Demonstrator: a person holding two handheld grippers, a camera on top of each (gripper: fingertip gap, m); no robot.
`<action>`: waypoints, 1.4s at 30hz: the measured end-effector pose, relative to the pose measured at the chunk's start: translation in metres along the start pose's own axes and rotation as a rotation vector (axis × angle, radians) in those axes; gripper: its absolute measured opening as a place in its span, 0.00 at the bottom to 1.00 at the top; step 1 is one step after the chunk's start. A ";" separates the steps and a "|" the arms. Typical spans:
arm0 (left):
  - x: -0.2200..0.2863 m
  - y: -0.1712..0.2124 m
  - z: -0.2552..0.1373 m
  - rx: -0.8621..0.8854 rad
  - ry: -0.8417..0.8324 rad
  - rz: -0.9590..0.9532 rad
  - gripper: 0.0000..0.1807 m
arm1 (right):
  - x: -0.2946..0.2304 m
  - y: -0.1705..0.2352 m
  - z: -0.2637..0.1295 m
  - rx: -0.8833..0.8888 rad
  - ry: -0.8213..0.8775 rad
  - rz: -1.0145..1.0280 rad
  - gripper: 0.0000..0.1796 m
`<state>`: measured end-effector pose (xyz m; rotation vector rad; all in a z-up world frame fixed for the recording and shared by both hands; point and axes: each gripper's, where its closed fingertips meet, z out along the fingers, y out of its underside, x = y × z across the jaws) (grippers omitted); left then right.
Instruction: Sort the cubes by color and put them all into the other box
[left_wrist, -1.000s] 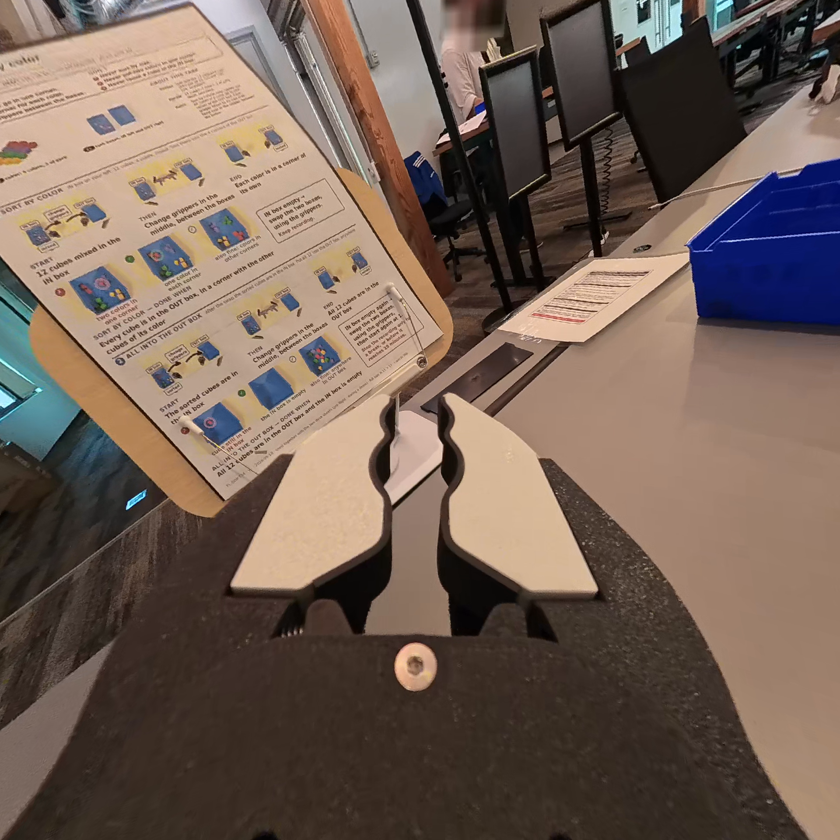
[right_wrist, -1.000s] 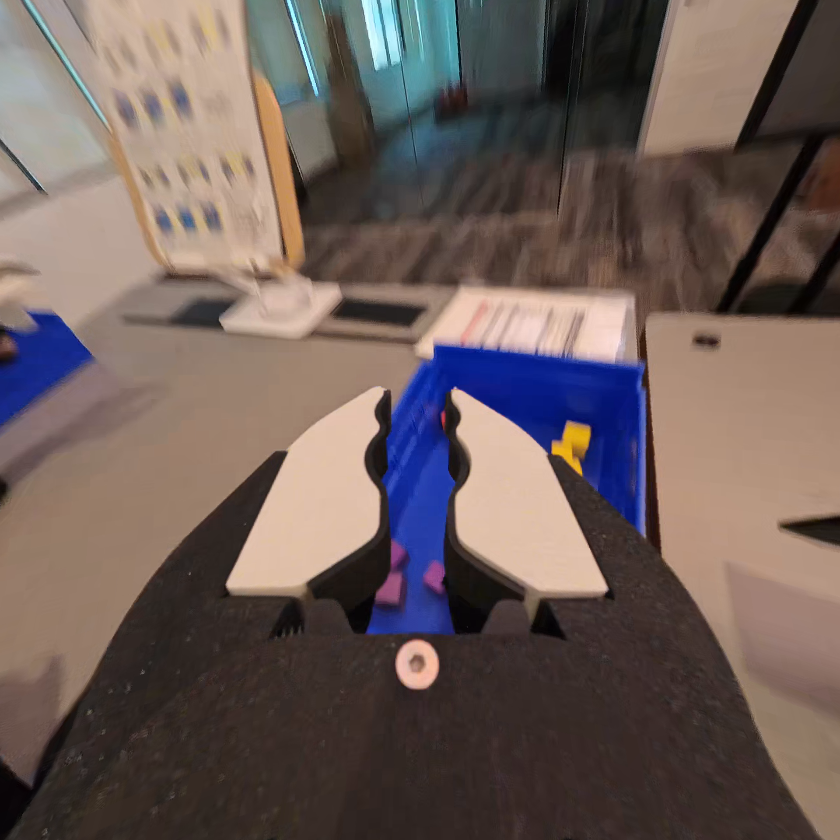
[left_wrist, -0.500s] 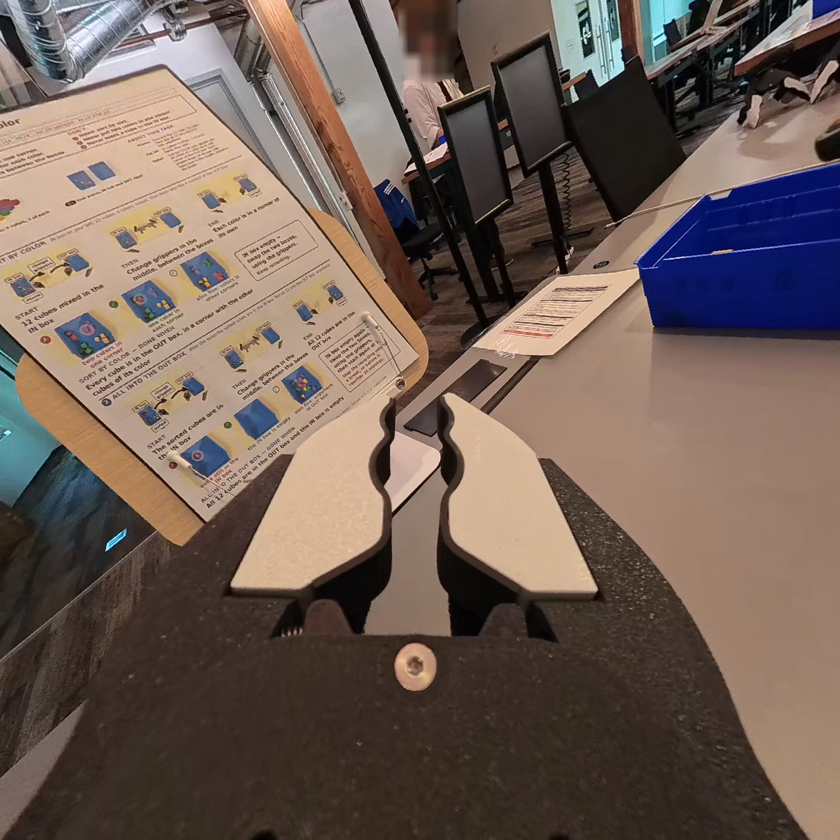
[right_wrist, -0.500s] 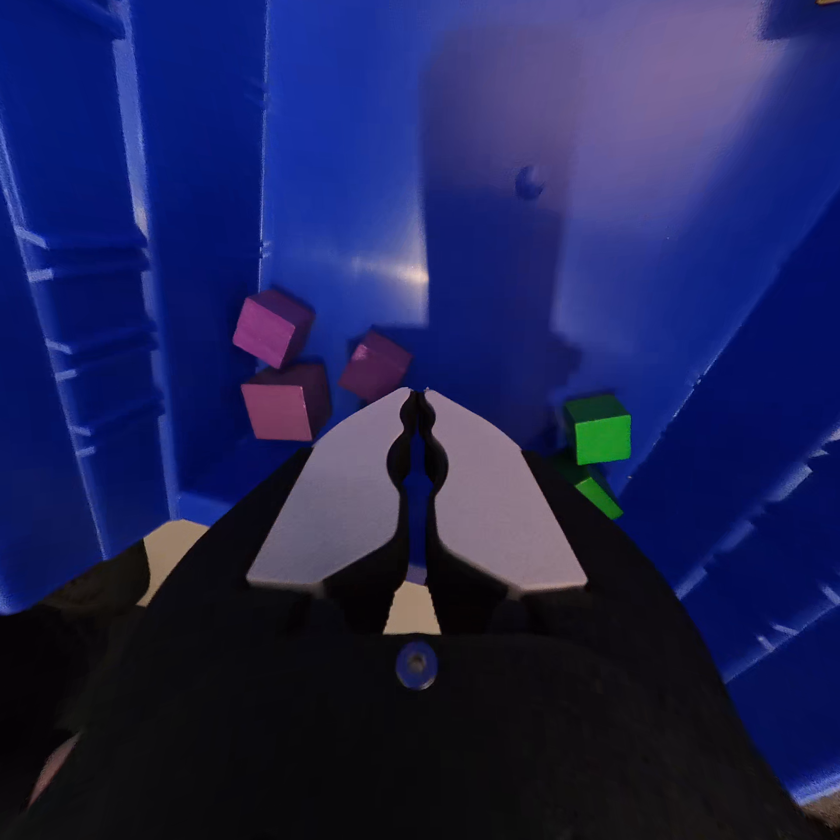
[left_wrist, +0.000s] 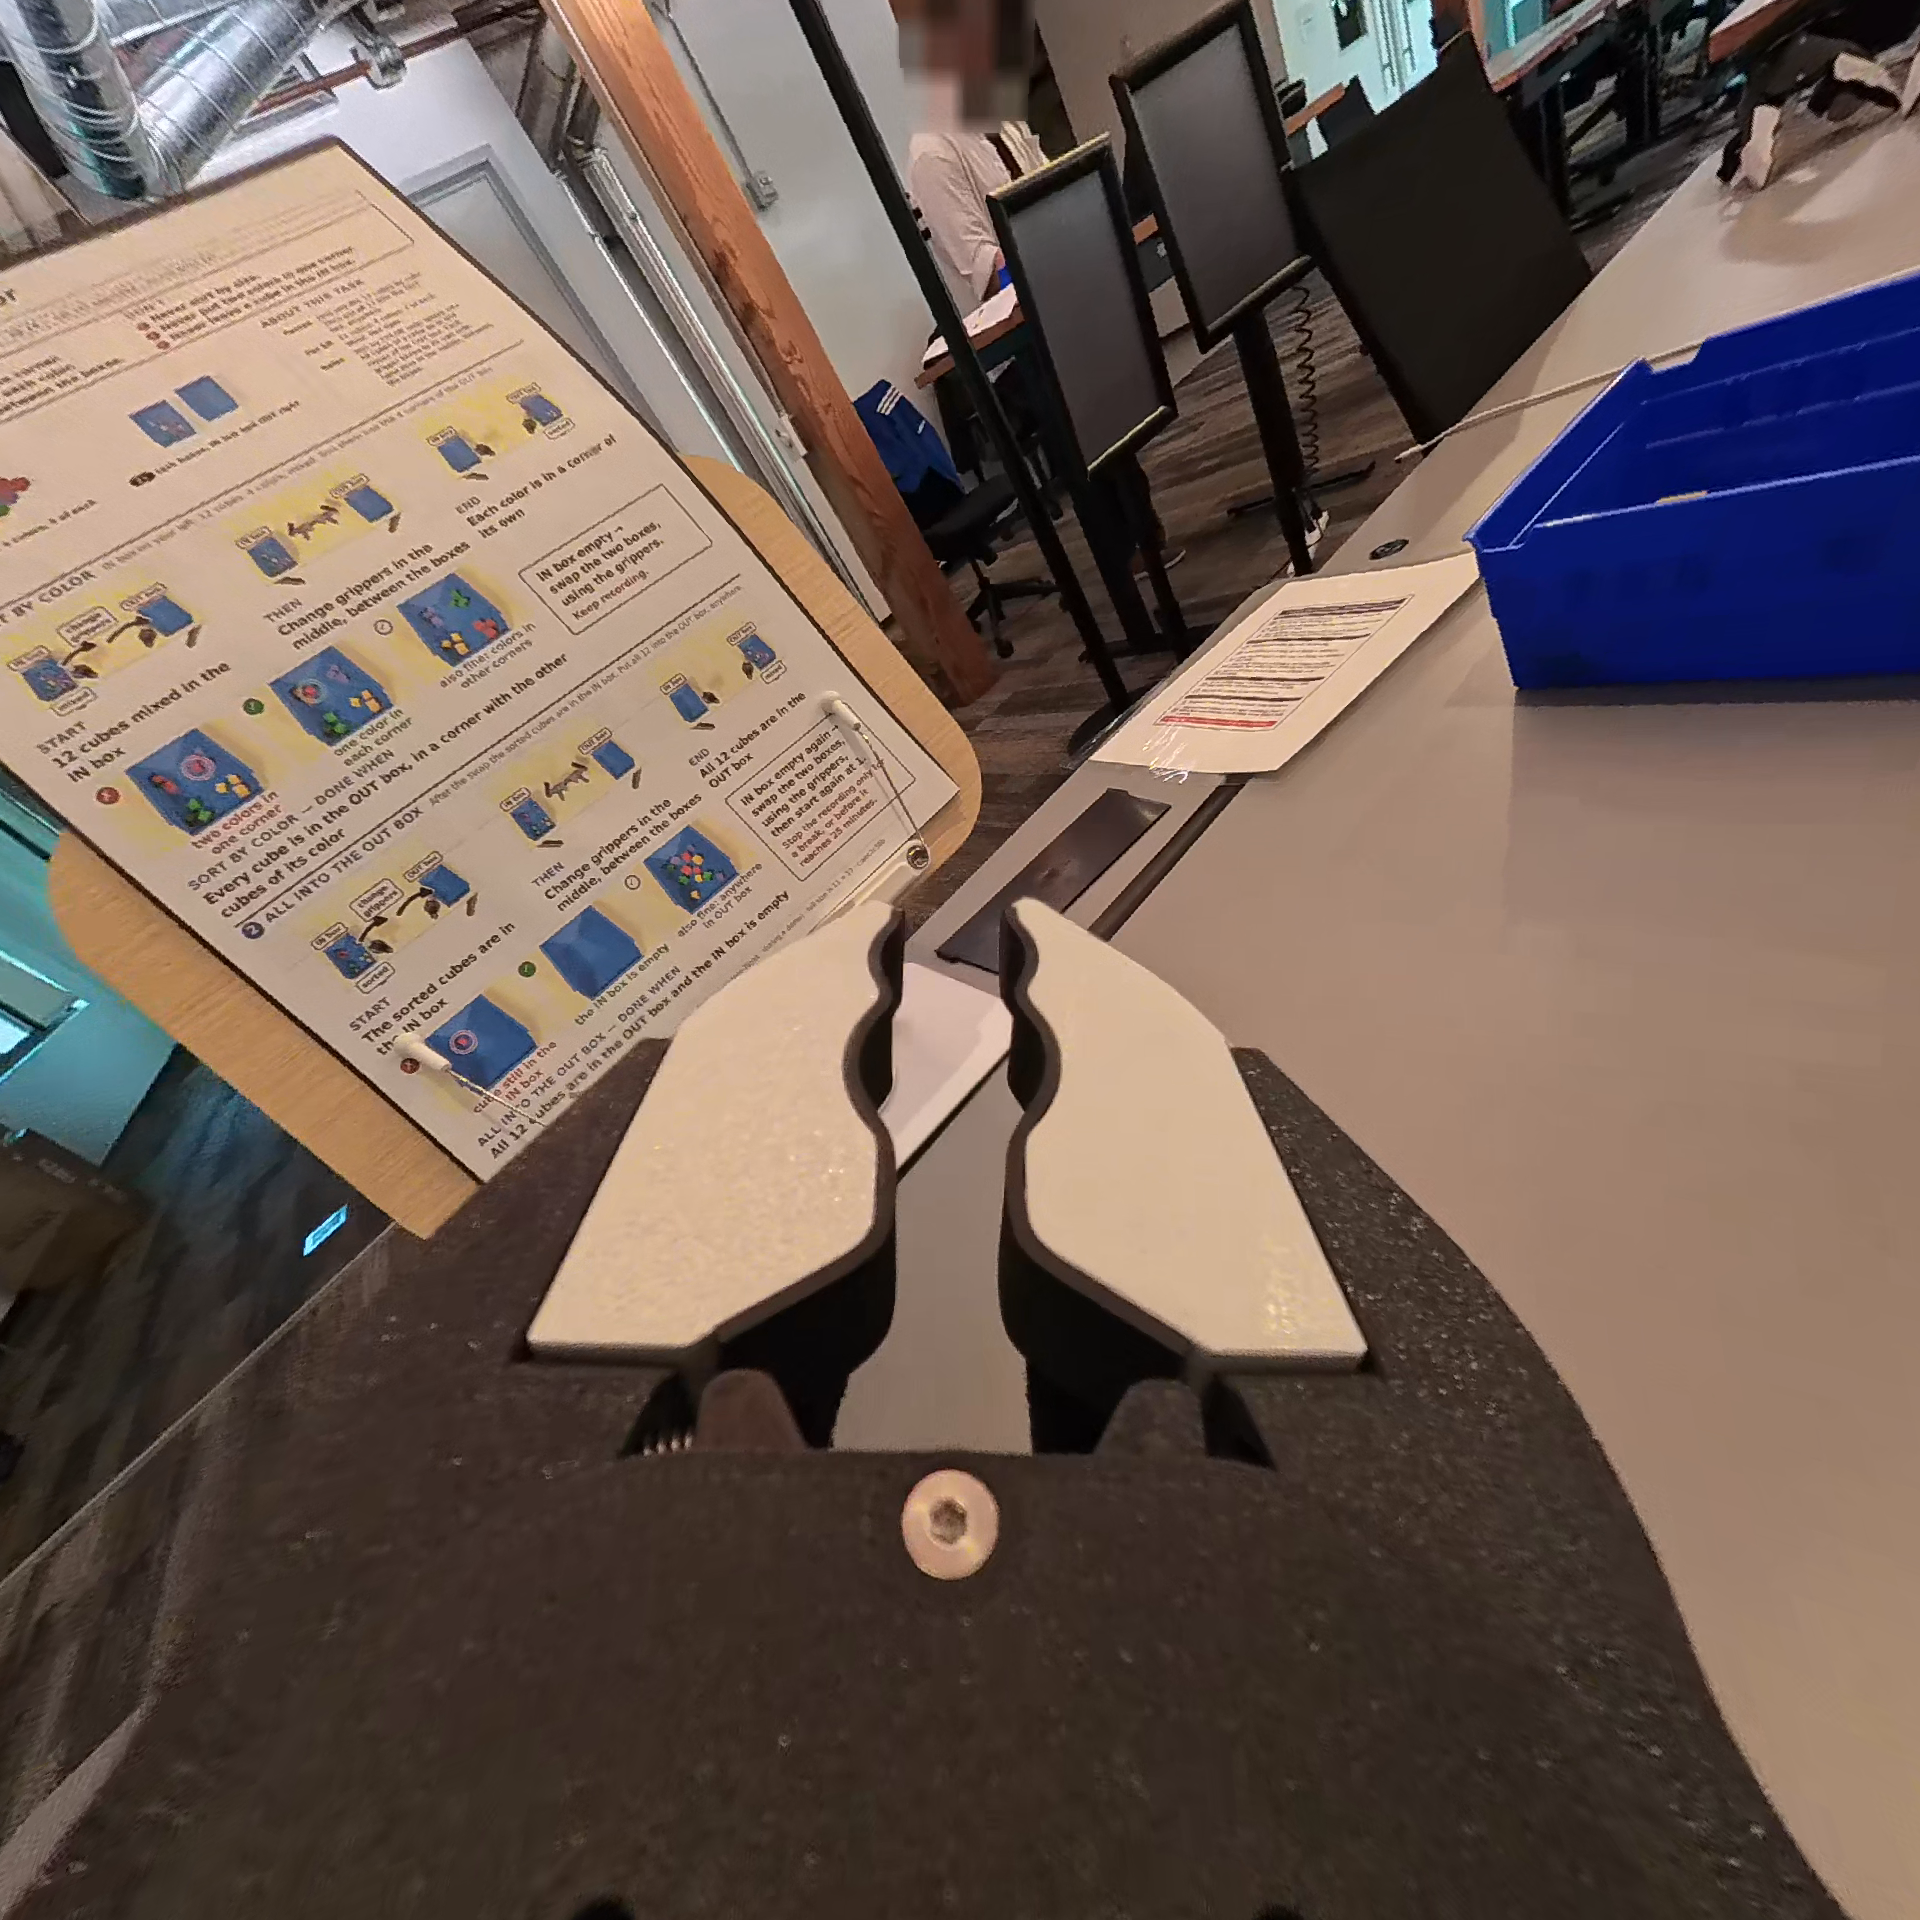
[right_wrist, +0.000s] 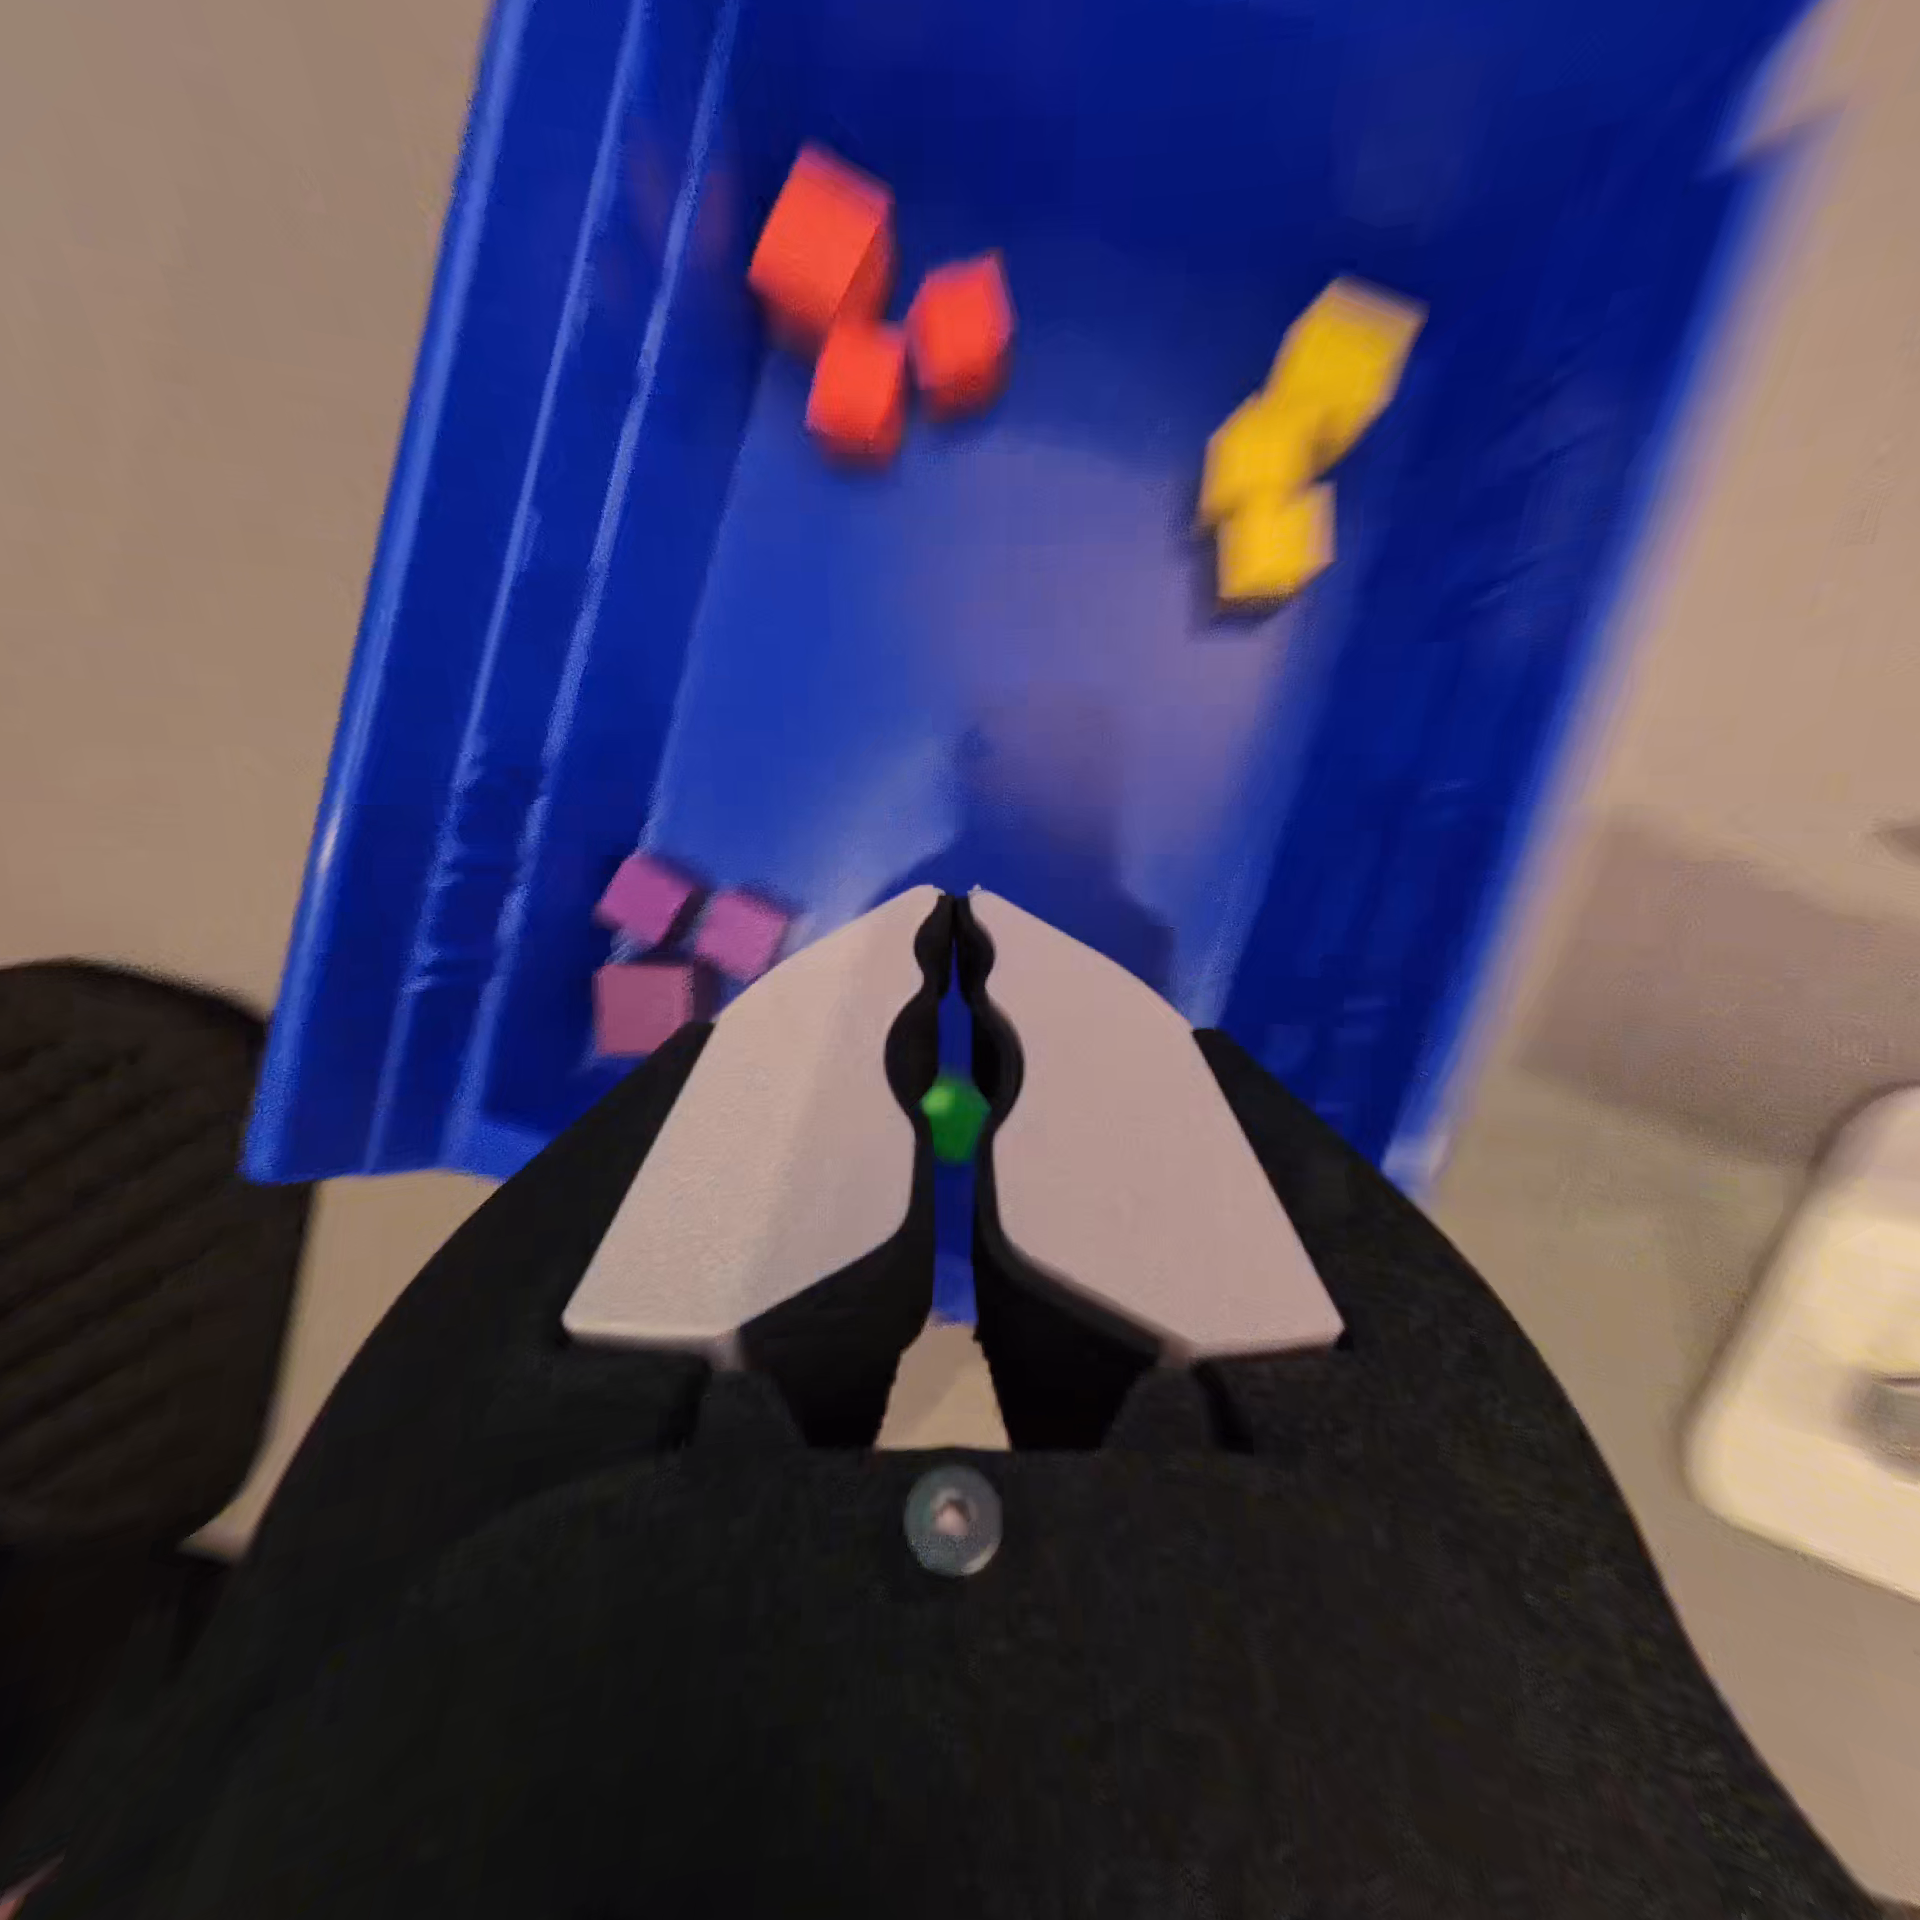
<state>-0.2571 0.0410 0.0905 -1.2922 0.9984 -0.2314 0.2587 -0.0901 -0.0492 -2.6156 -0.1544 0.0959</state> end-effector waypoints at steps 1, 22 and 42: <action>0.000 -0.001 -0.001 0.003 0.003 -0.006 0.09 | 0.020 -0.016 -0.016 0.083 0.057 -0.027 0.03; -0.087 0.059 -0.057 -0.542 -0.259 0.075 0.10 | 0.095 0.019 0.057 -0.265 0.049 0.210 0.03; -0.101 0.288 -0.244 -1.646 -0.295 -0.323 0.12 | 0.094 0.019 0.058 -0.218 0.055 0.196 0.03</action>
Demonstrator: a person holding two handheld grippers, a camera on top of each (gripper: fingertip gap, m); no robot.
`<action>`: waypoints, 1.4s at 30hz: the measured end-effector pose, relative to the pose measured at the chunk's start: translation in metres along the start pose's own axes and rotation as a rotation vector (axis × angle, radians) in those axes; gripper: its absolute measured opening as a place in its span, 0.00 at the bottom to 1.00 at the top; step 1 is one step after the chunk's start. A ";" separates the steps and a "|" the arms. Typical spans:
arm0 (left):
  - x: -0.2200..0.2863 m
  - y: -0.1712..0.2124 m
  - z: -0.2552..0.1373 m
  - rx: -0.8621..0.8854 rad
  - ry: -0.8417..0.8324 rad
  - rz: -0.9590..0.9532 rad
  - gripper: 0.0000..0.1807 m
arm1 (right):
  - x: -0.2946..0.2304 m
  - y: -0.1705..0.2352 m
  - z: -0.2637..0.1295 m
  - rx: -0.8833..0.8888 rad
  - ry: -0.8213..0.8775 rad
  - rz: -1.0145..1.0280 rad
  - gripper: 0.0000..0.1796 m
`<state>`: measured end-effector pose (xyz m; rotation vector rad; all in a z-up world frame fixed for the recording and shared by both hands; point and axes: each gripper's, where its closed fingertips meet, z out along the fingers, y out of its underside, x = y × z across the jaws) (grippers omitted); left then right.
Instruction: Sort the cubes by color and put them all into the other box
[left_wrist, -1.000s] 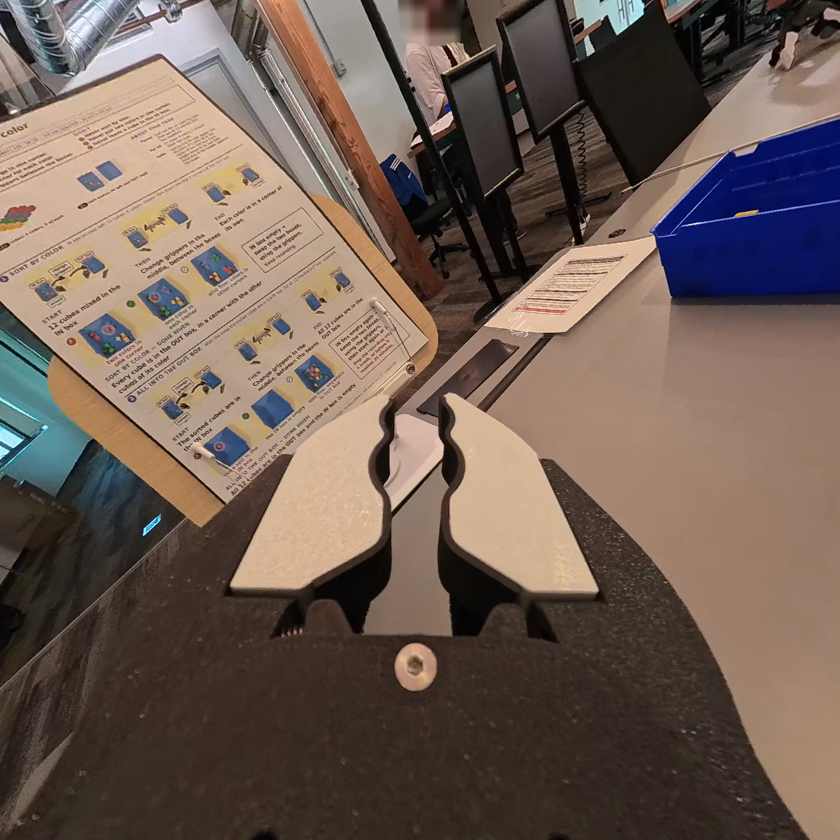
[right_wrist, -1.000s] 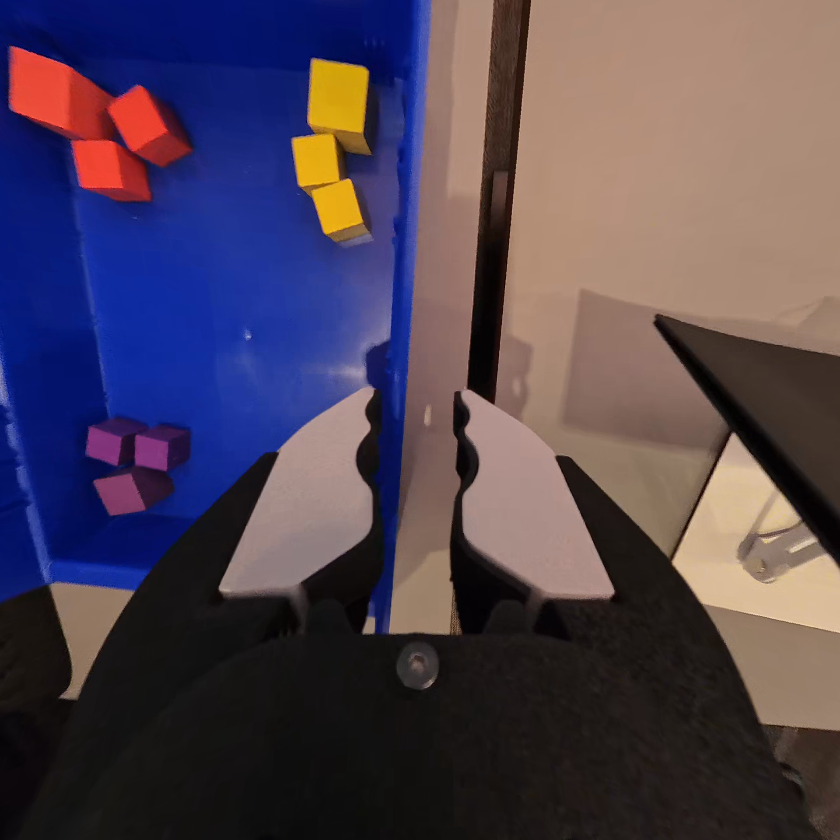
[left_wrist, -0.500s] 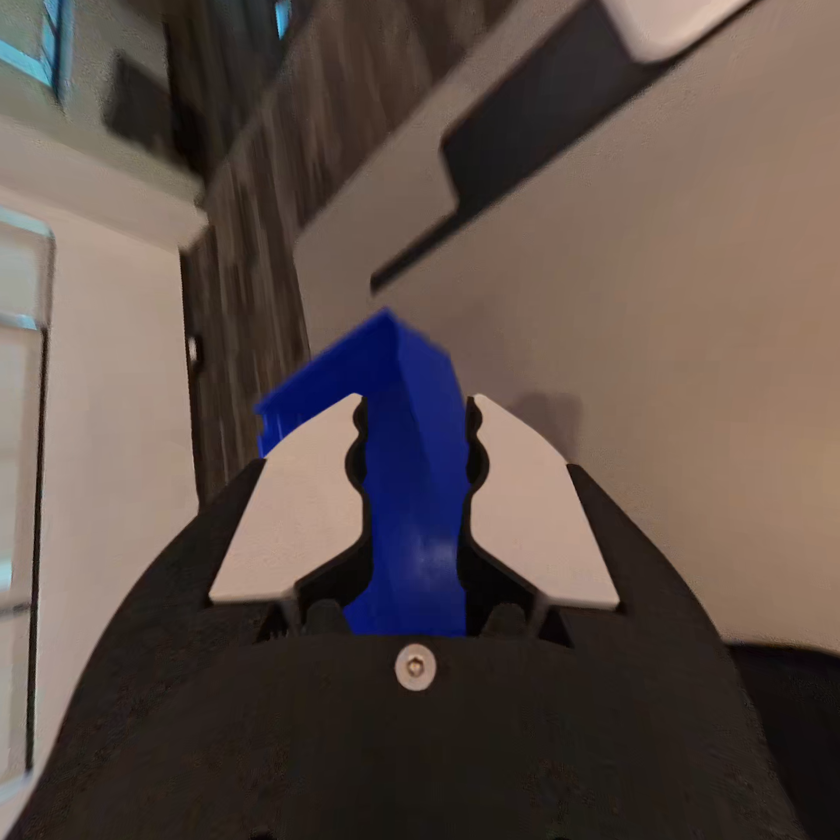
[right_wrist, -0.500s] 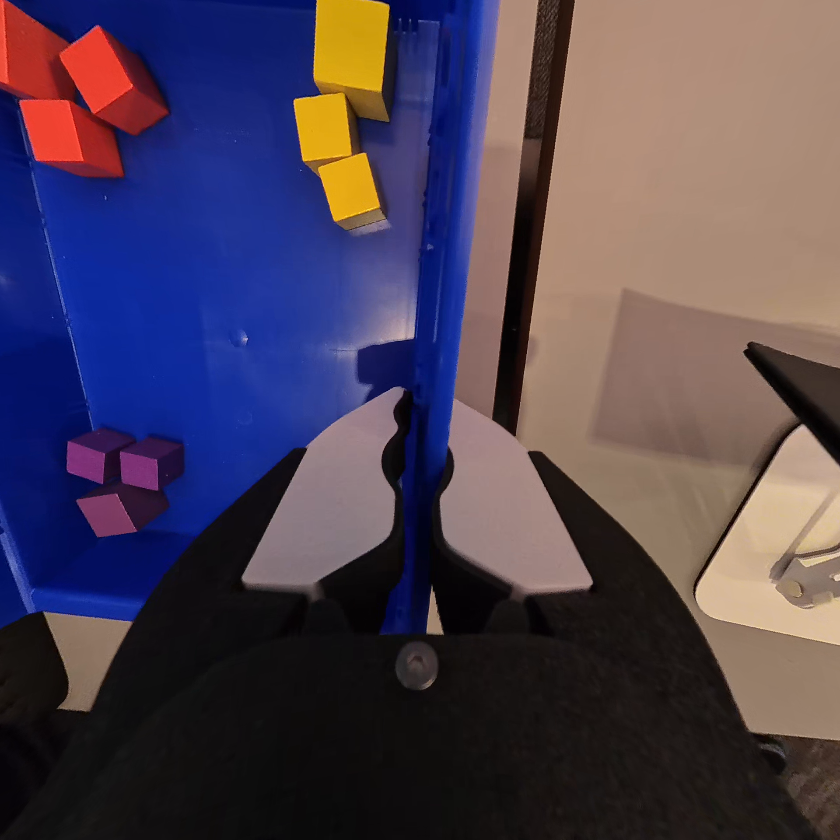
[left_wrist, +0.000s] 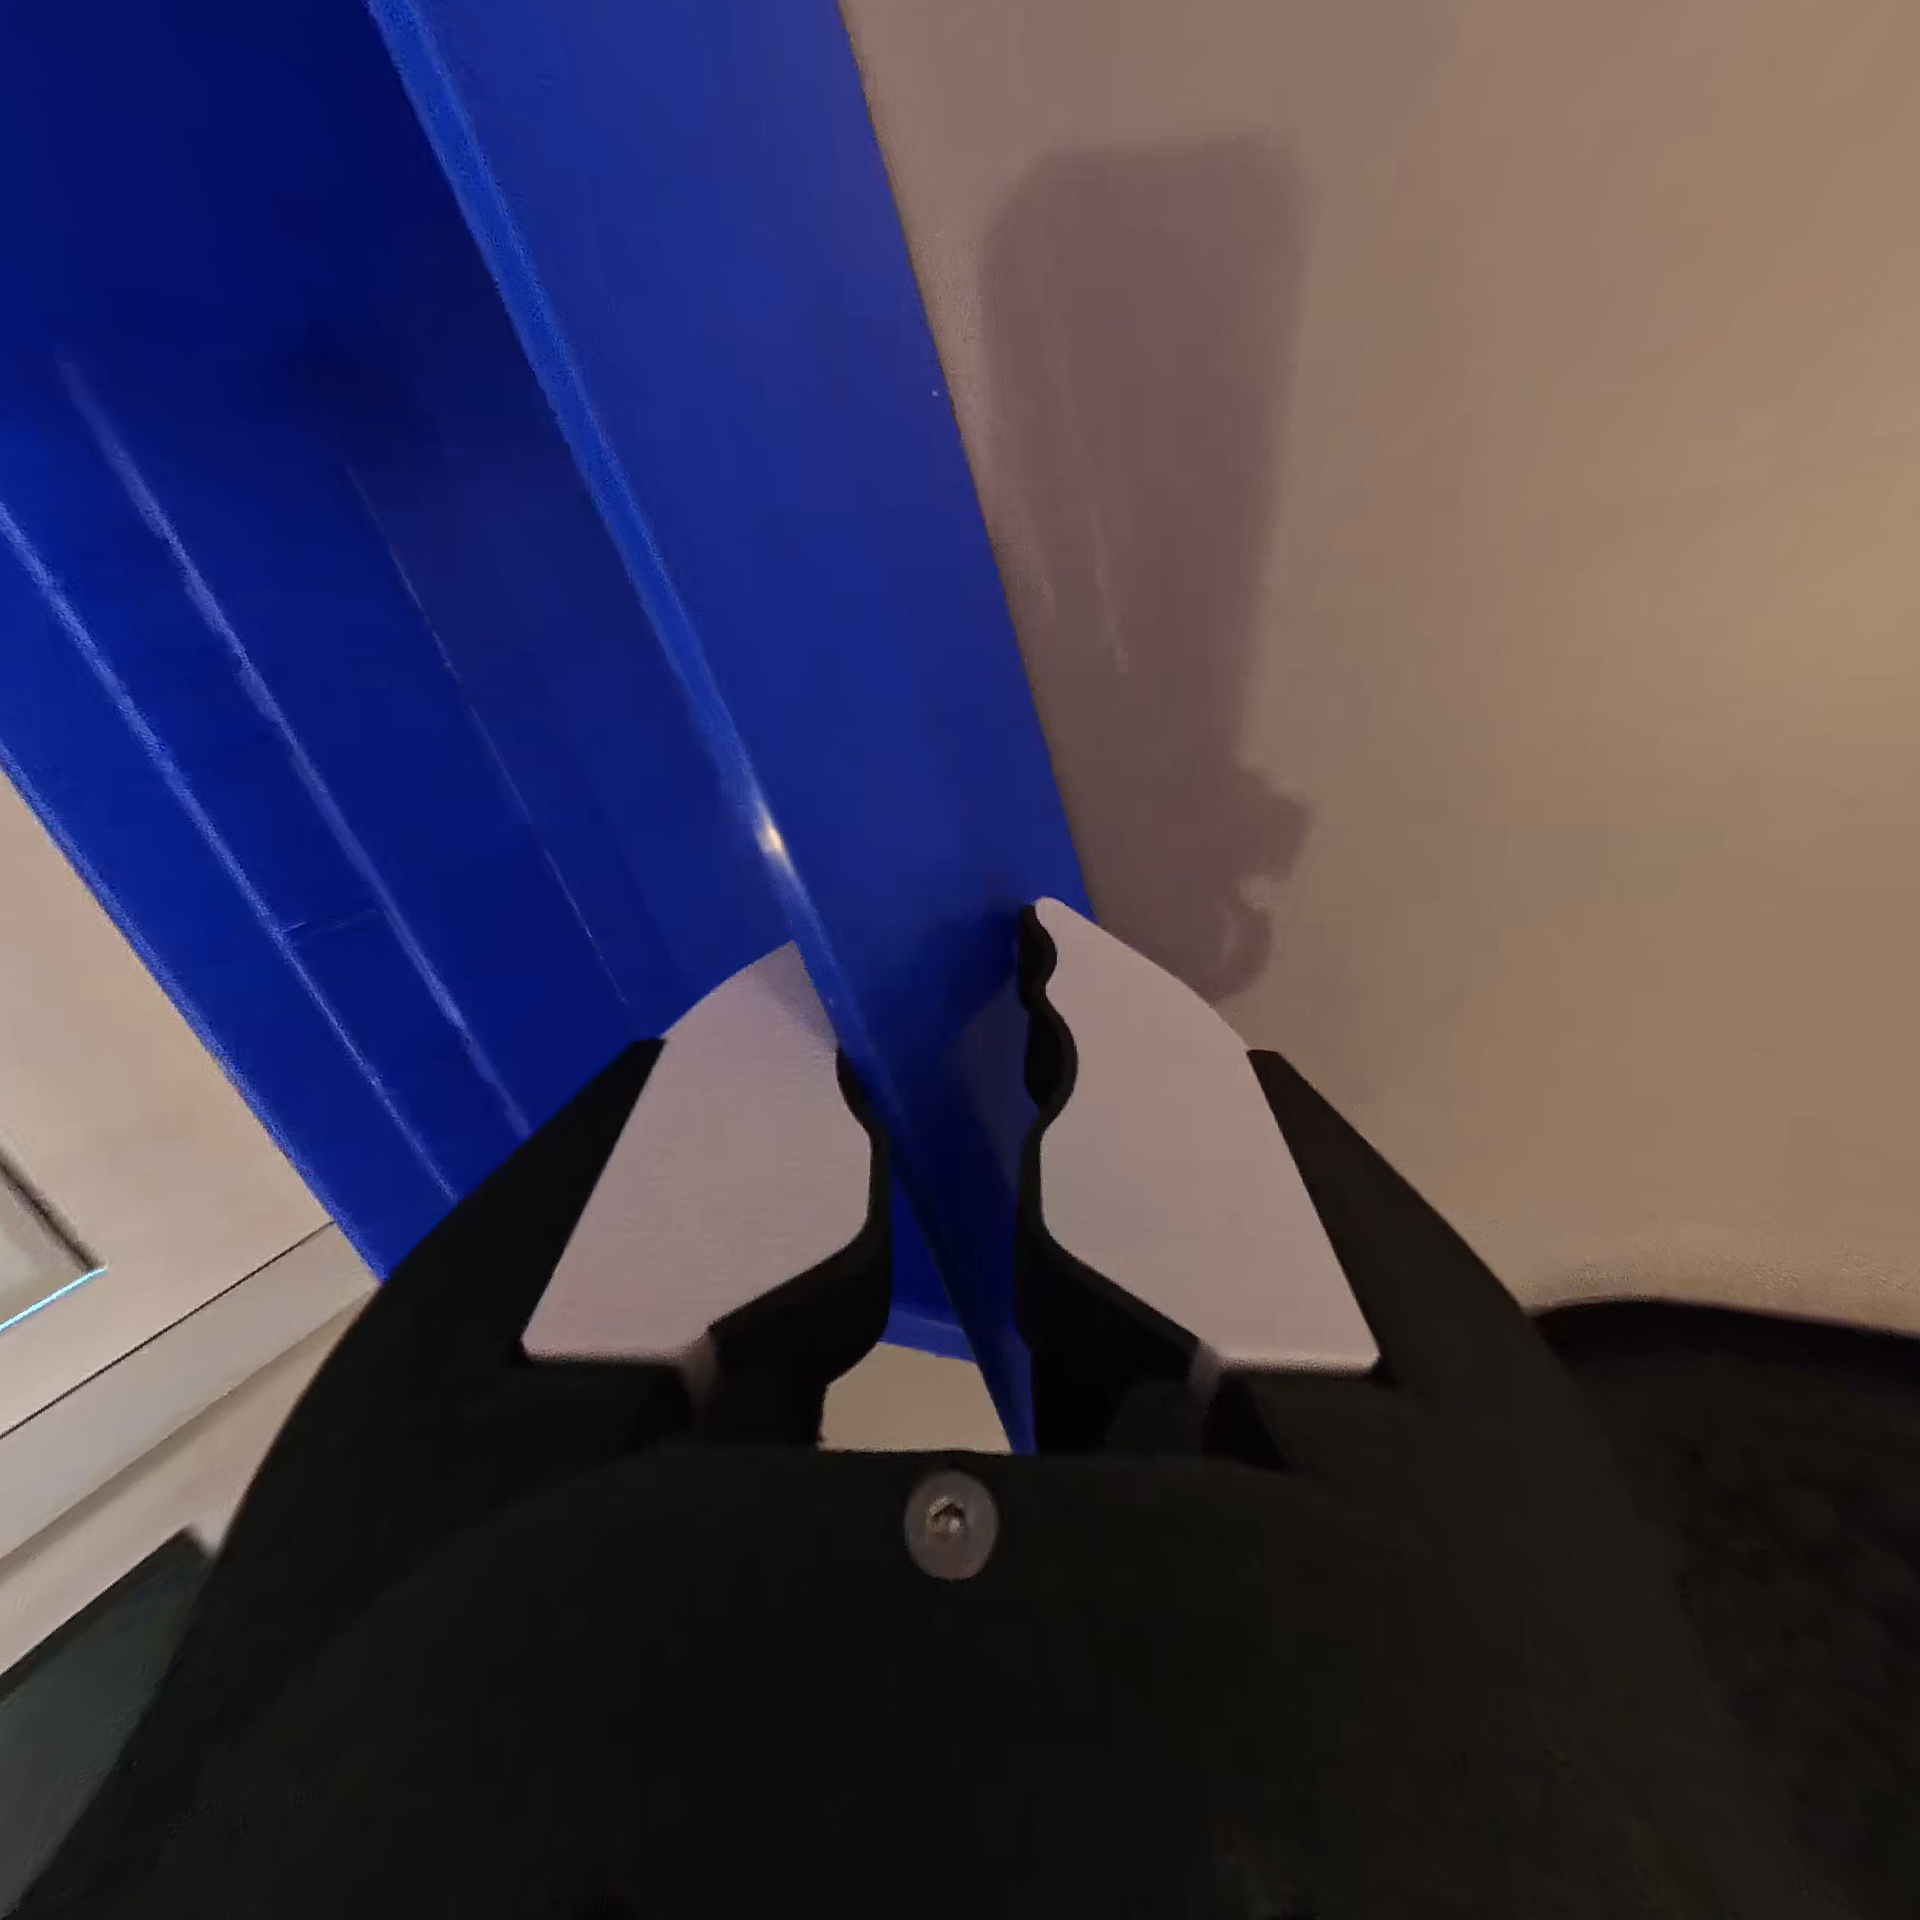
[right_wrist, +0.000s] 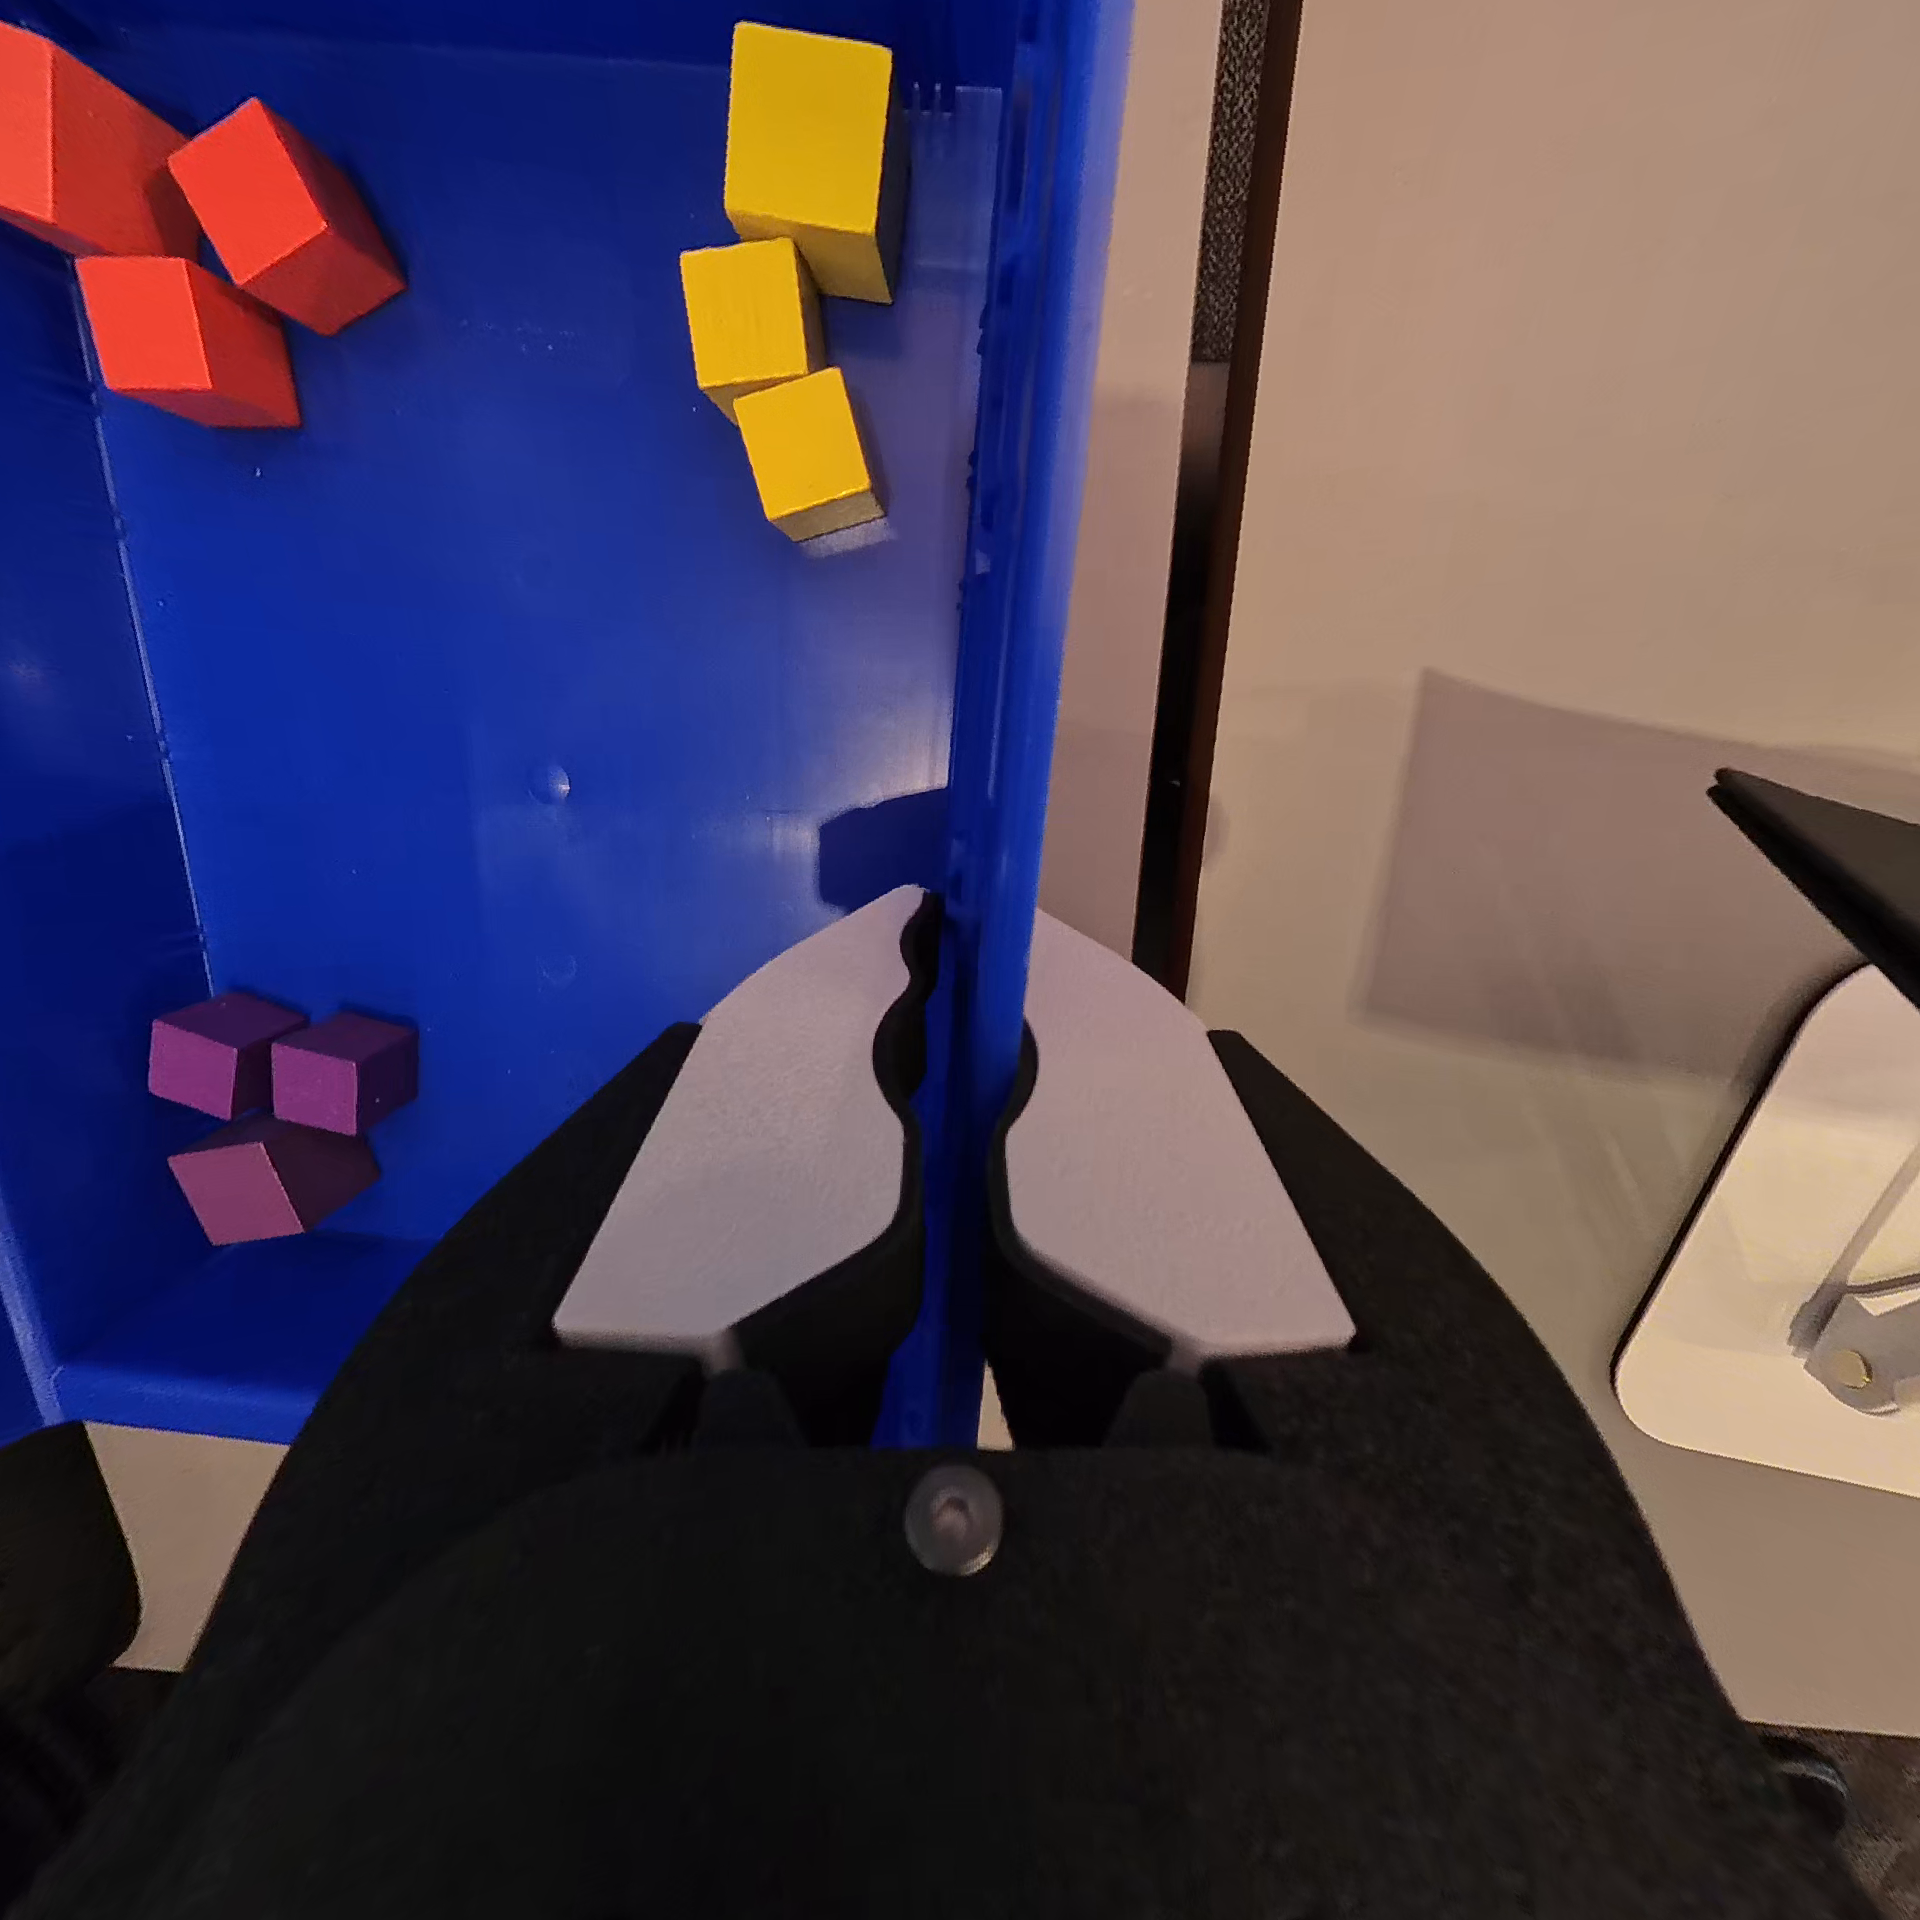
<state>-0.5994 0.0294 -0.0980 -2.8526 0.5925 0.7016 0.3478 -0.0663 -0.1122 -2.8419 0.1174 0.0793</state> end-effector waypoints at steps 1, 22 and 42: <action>0.008 -0.006 -0.003 0.018 0.040 -0.023 0.10 | 0.000 0.000 0.000 -0.005 -0.001 0.004 0.03; 0.268 -0.107 -0.129 0.285 0.351 0.060 0.10 | -0.001 0.004 0.001 -0.096 -0.013 0.026 0.04; 0.182 -0.023 -0.259 0.899 0.365 -0.117 0.17 | -0.004 0.005 0.003 -0.063 -0.139 0.142 0.03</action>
